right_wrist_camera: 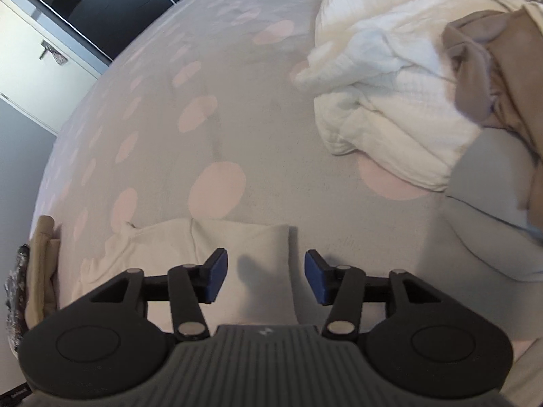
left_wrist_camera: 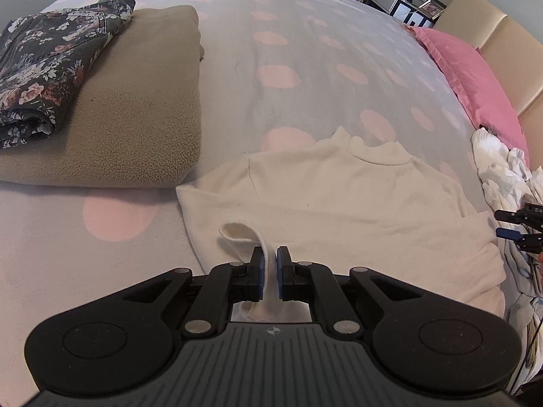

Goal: Fold clothes

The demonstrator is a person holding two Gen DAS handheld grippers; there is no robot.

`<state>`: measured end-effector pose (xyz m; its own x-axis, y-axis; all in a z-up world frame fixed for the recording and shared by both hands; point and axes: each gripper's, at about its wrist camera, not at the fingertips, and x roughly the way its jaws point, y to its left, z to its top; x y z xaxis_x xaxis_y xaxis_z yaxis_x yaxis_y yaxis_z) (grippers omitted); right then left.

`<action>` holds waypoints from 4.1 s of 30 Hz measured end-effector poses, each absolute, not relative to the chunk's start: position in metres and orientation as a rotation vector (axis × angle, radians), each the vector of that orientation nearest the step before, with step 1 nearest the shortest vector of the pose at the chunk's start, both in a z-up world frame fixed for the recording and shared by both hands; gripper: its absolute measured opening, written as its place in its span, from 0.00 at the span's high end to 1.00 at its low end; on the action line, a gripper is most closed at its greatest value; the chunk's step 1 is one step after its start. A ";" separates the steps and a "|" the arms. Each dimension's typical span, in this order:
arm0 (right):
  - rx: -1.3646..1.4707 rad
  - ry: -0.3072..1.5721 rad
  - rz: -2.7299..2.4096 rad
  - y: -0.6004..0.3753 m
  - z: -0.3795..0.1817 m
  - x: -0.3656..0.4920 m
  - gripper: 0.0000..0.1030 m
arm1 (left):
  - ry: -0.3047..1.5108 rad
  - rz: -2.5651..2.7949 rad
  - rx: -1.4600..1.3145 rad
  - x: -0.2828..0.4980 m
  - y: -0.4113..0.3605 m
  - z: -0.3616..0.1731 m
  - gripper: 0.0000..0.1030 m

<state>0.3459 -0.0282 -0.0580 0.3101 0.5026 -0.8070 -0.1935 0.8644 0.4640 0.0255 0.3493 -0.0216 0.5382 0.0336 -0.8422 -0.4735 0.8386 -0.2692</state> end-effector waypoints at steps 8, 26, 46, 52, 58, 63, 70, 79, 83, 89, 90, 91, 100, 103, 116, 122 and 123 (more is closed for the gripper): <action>0.207 1.078 0.436 -0.010 -0.054 0.356 0.90 | 0.937 0.319 -0.474 0.029 0.351 -0.015 0.95; 0.012 1.108 0.563 -0.025 -0.033 0.302 0.60 | 1.003 0.354 -0.414 0.026 0.343 -0.017 0.81; -0.485 0.883 0.656 0.001 -0.051 0.241 0.70 | 0.996 0.376 -0.312 -0.004 0.315 0.011 0.73; -0.446 0.970 0.589 -0.019 -0.052 0.249 0.91 | 0.992 0.371 -0.299 -0.008 0.311 0.014 0.73; -0.344 1.081 0.548 -0.037 -0.053 0.261 0.91 | 1.002 0.377 -0.287 -0.006 0.309 0.014 0.73; -0.246 1.146 0.515 -0.052 -0.049 0.269 0.87 | 1.015 0.382 -0.283 -0.007 0.311 0.011 0.73; -0.004 1.099 0.518 -0.072 -0.020 0.277 0.72 | 1.034 0.334 -0.303 -0.013 0.319 -0.010 0.60; 0.109 1.121 0.558 -0.052 -0.031 0.294 0.67 | 1.008 0.251 -0.254 0.000 0.310 -0.036 0.59; 0.074 1.162 0.549 -0.040 -0.044 0.297 0.69 | 1.057 0.240 -0.306 0.008 0.313 -0.040 0.86; -0.014 1.171 0.506 -0.032 -0.063 0.299 0.73 | 1.115 0.250 -0.382 0.003 0.327 -0.036 0.89; -0.031 1.169 0.500 -0.031 -0.065 0.299 0.75 | 1.112 0.241 -0.377 0.002 0.327 -0.038 0.89; -0.048 1.166 0.493 -0.030 -0.067 0.299 0.74 | 1.114 0.232 -0.363 0.002 0.324 -0.039 0.88; -0.028 1.169 0.459 -0.044 -0.049 0.293 0.69 | 1.167 0.313 -0.413 -0.012 0.340 -0.044 0.55; -0.019 1.165 0.459 -0.051 -0.041 0.290 0.69 | 1.171 0.320 -0.422 -0.020 0.342 -0.037 0.56; -0.033 1.284 0.577 -0.072 -0.037 0.236 0.61 | 1.239 0.191 -0.453 -0.074 0.312 -0.024 0.53; -0.113 1.393 0.606 -0.082 -0.064 0.201 0.57 | 1.331 0.179 -0.479 -0.109 0.292 -0.049 0.53; -0.127 1.404 0.606 -0.084 -0.067 0.195 0.56 | 1.336 0.169 -0.491 -0.112 0.288 -0.052 0.53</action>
